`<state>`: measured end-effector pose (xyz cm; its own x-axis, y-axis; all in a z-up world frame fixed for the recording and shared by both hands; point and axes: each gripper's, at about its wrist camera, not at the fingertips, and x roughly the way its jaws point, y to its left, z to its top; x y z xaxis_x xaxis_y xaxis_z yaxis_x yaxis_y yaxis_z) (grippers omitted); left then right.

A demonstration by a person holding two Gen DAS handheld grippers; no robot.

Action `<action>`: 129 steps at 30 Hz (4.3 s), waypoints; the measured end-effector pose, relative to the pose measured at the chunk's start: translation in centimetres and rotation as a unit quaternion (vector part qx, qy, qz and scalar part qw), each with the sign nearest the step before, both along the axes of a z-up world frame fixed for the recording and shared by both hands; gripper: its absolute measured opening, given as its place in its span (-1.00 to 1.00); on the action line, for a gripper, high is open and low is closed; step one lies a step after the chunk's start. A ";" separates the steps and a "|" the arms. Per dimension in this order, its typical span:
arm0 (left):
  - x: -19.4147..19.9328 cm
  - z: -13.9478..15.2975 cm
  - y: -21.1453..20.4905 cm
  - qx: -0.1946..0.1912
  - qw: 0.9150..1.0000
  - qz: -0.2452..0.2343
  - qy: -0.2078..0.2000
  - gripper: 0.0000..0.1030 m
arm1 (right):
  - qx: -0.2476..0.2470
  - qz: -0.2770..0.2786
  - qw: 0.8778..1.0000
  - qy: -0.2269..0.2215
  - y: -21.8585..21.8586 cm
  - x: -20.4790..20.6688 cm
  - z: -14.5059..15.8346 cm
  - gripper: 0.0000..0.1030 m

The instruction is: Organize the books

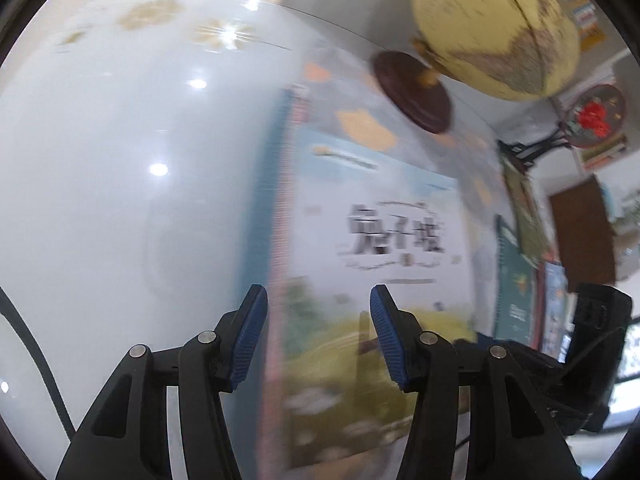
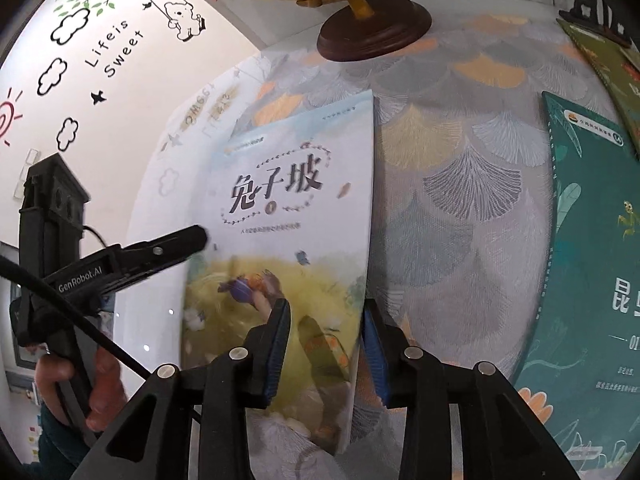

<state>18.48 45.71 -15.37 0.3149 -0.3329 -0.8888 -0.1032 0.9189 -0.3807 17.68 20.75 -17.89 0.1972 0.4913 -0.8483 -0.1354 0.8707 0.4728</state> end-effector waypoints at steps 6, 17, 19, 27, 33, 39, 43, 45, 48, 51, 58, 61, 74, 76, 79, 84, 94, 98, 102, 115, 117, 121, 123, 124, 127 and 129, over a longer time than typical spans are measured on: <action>-2.7 1.9 -1.3 0.117 0.993 -0.027 -0.016 0.00 | -0.041 0.001 0.999 -0.014 -1.3 -2.5 0.8 -0.14; -7.9 6.4 -13.5 0.169 0.970 -0.137 -0.105 0.44 | -0.148 -0.041 0.985 -0.073 -6.3 -10.6 5.0 0.26; -8.2 7.0 -16.6 0.185 0.964 -0.158 -0.105 0.44 | -0.151 -0.061 0.984 -0.078 -8.1 -11.7 5.9 0.27; -10.8 8.4 -26.6 0.150 0.963 -0.206 -0.091 0.44 | -0.160 -0.127 0.973 -0.106 -17.9 -15.2 8.7 0.34; -13.1 8.8 -35.2 0.140 0.960 -0.221 -0.096 0.44 | -0.152 -0.154 0.971 -0.099 -26.5 -18.1 9.1 0.34; -14.4 8.6 -41.1 0.109 0.966 -0.220 -0.083 0.44 | -0.156 -0.172 0.966 -0.116 -34.0 -20.0 10.1 0.34; -14.9 8.6 -43.5 0.115 0.964 -0.226 -0.081 0.44 | -0.149 -0.198 0.962 -0.111 -37.7 -20.9 10.1 0.34; -14.5 8.5 -44.2 0.118 0.963 -0.229 -0.079 0.44 | -0.142 -0.211 0.961 -0.106 -39.0 -21.2 9.8 0.34; -13.8 8.1 -44.8 0.112 0.962 -0.234 -0.078 0.44 | -0.140 -0.218 0.959 -0.111 -40.0 -21.5 9.6 0.34; -12.9 7.6 -45.4 0.109 0.962 -0.240 -0.075 0.44 | -0.161 -0.222 0.954 -0.119 -40.1 -21.3 9.9 0.34; -11.0 5.7 -47.2 0.109 0.953 -0.273 -0.074 0.44 | -0.189 -0.229 0.946 -0.130 -40.5 -19.6 10.5 0.34; -10.5 4.9 -48.1 0.105 0.953 -0.275 -0.069 0.44 | -0.193 -0.226 0.943 -0.148 -40.4 -19.8 11.5 0.34; -9.5 3.6 -51.4 0.111 0.968 -0.219 -0.058 0.44 | -0.186 -0.155 0.954 -0.177 -43.1 -17.3 11.5 0.30; -9.5 3.9 -51.7 0.108 0.970 -0.207 -0.061 0.44 | -0.186 -0.147 0.954 -0.186 -43.4 -17.0 12.1 0.30; -9.5 3.9 -51.3 0.104 0.975 -0.185 -0.062 0.44 | -0.181 -0.135 0.955 -0.192 -43.8 -16.2 12.3 0.30; -9.9 2.9 -50.9 0.074 0.983 -0.166 -0.040 0.44 | -0.177 -0.121 0.960 -0.180 -44.0 -15.1 11.1 0.30; -8.2 3.4 -49.4 0.069 0.995 -0.071 -0.034 0.44 | -0.154 -0.120 0.963 -0.188 -44.1 -13.2 11.8 0.30; -7.3 3.2 -48.3 0.018 1.000 0.005 -0.011 0.44 | -0.134 -0.141 0.960 -0.200 -43.8 -13.0 12.9 0.30; -6.8 2.5 -49.6 -0.019 1.000 -0.002 0.009 0.44 | -0.123 -0.146 0.960 -0.205 -43.1 -13.0 13.3 0.30; -7.5 1.8 -50.0 -0.093 0.994 0.009 0.051 0.44 | -0.161 -0.200 0.947 -0.192 -44.2 -13.5 12.2 0.30; -8.2 2.6 -49.8 -0.107 0.993 0.015 0.052 0.44 | -0.199 -0.225 0.935 -0.190 -44.5 -13.5 11.8 0.31; -9.1 4.2 -50.3 -0.116 0.992 0.023 0.046 0.44 | -0.211 -0.267 0.923 -0.181 -45.3 -13.8 11.2 0.35; -9.0 4.5 -50.3 -0.136 0.989 0.023 0.044 0.44 | -0.184 -0.296 0.920 -0.181 -46.0 -14.4 11.3 0.35; -9.0 4.7 -50.3 -0.135 0.990 0.022 0.041 0.44 | -0.169 -0.306 0.920 -0.180 -46.3 -14.6 11.3 0.35; -8.8 4.2 -50.3 -0.140 0.989 0.025 0.050 0.44 | -0.172 -0.300 0.922 -0.174 -46.2 -14.4 11.2 0.37; -8.6 3.3 -50.2 -0.152 0.986 0.027 0.065 0.44 | -0.160 -0.295 0.929 -0.154 -46.1 -14.0 10.7 0.37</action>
<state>9.87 -4.50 -12.05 0.2302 -0.5750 -0.7851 -0.2154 0.7567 -0.6173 3.68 -25.33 -7.21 0.6095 -0.0470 -0.7914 0.3246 0.9255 0.1951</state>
